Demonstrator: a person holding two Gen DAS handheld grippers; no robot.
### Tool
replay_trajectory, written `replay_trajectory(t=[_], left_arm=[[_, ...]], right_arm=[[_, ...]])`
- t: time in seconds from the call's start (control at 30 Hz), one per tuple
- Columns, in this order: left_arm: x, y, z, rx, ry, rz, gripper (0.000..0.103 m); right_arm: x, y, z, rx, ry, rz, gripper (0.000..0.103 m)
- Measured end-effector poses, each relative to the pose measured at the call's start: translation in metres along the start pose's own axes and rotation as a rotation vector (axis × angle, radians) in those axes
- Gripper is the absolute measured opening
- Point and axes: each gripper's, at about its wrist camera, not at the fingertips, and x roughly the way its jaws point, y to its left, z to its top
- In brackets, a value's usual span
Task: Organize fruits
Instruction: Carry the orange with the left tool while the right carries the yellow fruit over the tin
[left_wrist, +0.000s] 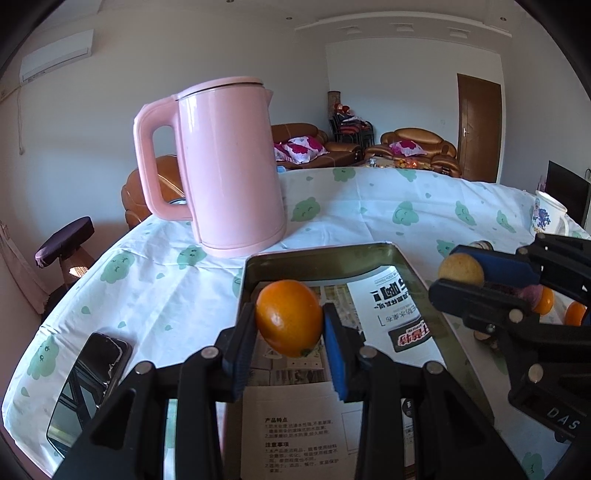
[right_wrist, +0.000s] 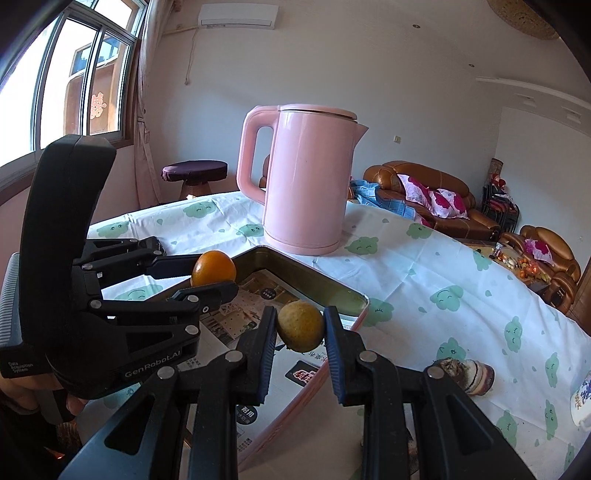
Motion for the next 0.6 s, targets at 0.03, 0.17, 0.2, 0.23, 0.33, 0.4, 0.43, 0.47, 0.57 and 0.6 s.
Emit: replay_trajectory(t=[0.03, 0.17, 0.2, 0.23, 0.33, 0.4, 0.43, 0.47, 0.57, 0.6], left_arm=[[0.001, 0.000, 0.000, 0.002, 0.003, -0.002, 0.037], [0.004, -0.001, -0.001, 0.013, 0.016, -0.001, 0.037], [0.006, -0.001, -0.002, 0.015, 0.020, 0.000, 0.037], [0.007, -0.001, -0.002, 0.017, 0.023, -0.001, 0.037], [0.007, 0.000, -0.003, 0.014, 0.027, -0.001, 0.037], [0.008, 0.001, -0.003, 0.015, 0.031, -0.002, 0.037], [0.008, 0.002, -0.003, 0.011, 0.034, -0.005, 0.037], [0.009, 0.003, -0.003, 0.008, 0.039, -0.010, 0.037], [0.011, 0.004, -0.003, 0.001, 0.049, -0.018, 0.037], [0.011, 0.004, -0.004, 0.001, 0.050, -0.020, 0.037]], right_arm=[[0.001, 0.001, -0.001, -0.001, 0.003, 0.002, 0.027], [0.008, 0.002, -0.003, -0.007, 0.016, 0.008, 0.027], [0.009, 0.003, -0.004, -0.008, 0.021, 0.011, 0.027], [0.010, 0.003, -0.004, -0.010, 0.025, 0.014, 0.027], [0.015, 0.005, -0.006, -0.016, 0.037, 0.018, 0.027], [0.018, 0.006, -0.008, -0.018, 0.047, 0.023, 0.027], [0.020, 0.007, -0.008, -0.020, 0.053, 0.023, 0.027], [0.022, 0.007, -0.009, -0.021, 0.060, 0.024, 0.027], [0.026, 0.010, -0.011, -0.027, 0.074, 0.026, 0.027], [0.028, 0.010, -0.011, -0.028, 0.078, 0.026, 0.027]])
